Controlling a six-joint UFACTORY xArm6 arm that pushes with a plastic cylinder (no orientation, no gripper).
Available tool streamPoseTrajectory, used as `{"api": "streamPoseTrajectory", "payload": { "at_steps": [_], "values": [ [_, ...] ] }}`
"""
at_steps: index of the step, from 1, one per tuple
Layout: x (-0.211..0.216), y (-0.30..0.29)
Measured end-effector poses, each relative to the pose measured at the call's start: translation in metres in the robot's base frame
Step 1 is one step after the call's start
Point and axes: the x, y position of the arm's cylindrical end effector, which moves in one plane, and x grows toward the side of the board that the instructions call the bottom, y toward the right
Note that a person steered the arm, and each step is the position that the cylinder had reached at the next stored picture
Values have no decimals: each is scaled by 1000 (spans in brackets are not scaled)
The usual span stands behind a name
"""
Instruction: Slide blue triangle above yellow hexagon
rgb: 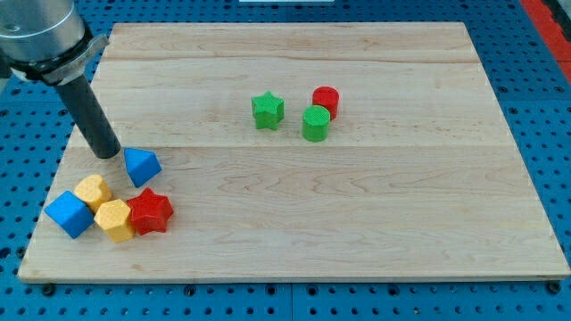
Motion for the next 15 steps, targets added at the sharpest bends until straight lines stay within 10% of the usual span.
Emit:
{"api": "streamPoseTrajectory", "payload": {
  "at_steps": [6,10,12,15],
  "values": [
    [18,132],
    [35,26],
    [26,120],
    [57,79]
  ]
}}
